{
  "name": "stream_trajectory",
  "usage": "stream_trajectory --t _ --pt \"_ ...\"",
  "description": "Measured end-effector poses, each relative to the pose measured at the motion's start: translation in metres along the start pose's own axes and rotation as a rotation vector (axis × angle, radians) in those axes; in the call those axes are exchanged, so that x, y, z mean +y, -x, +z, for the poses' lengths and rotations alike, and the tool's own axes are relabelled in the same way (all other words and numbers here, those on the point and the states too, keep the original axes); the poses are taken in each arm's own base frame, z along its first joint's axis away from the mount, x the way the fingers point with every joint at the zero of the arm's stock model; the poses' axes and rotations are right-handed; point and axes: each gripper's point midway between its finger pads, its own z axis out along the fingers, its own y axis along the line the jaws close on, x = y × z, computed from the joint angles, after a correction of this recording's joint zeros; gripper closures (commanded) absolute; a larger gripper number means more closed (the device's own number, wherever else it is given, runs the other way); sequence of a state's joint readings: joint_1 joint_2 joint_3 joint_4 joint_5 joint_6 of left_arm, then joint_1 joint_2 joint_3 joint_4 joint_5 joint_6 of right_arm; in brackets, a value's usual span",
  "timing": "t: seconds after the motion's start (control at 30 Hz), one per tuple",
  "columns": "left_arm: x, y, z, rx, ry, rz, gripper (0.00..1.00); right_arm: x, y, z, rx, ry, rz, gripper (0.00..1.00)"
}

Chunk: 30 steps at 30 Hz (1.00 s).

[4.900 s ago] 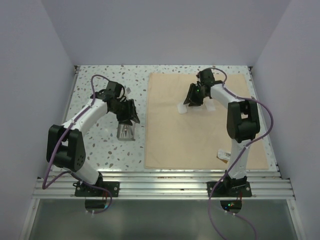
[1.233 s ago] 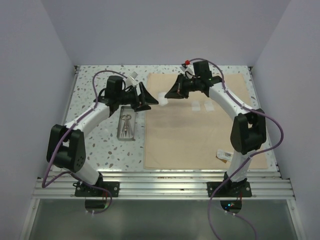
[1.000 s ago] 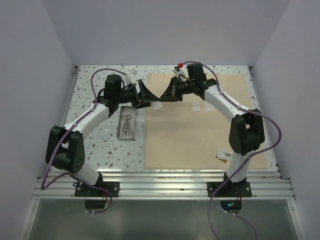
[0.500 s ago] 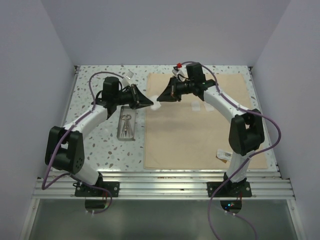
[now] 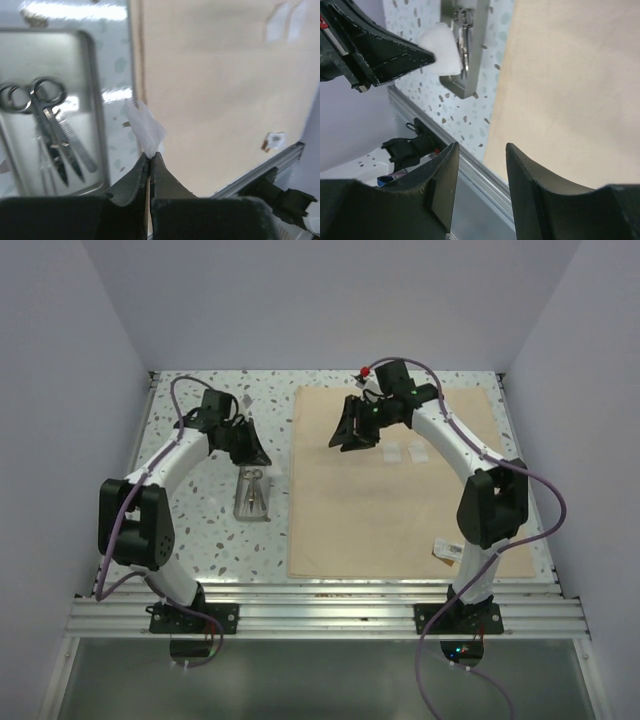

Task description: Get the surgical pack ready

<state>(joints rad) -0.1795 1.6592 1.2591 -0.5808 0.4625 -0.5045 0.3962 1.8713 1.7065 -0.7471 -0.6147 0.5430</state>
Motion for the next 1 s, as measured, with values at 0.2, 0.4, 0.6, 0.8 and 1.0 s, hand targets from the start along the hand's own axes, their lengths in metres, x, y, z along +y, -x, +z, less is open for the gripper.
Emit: stream_trajectory --t 0.2,0.4,0.6,0.8,1.0 --pt "0.054 -0.023 0.002 0.105 0.193 0.007 1.00 -0.033 -0.014 0.007 0.056 -0.091 0.009 0.54" --pt "0.076 -0.029 0.011 0.158 0.245 0.029 1.00 -0.040 -0.022 0.009 0.084 -0.107 -0.003 0.55" --pt "0.080 -0.012 0.021 0.158 0.249 0.078 1.00 -0.042 -0.022 0.009 0.087 -0.107 -0.021 0.56" --pt "0.074 0.011 0.030 0.135 0.228 0.110 1.00 -0.048 -0.024 0.014 0.103 -0.115 -0.015 0.56" --pt "0.083 0.010 0.048 0.180 0.223 0.113 1.00 -0.050 -0.025 0.016 0.111 -0.118 -0.019 0.57"
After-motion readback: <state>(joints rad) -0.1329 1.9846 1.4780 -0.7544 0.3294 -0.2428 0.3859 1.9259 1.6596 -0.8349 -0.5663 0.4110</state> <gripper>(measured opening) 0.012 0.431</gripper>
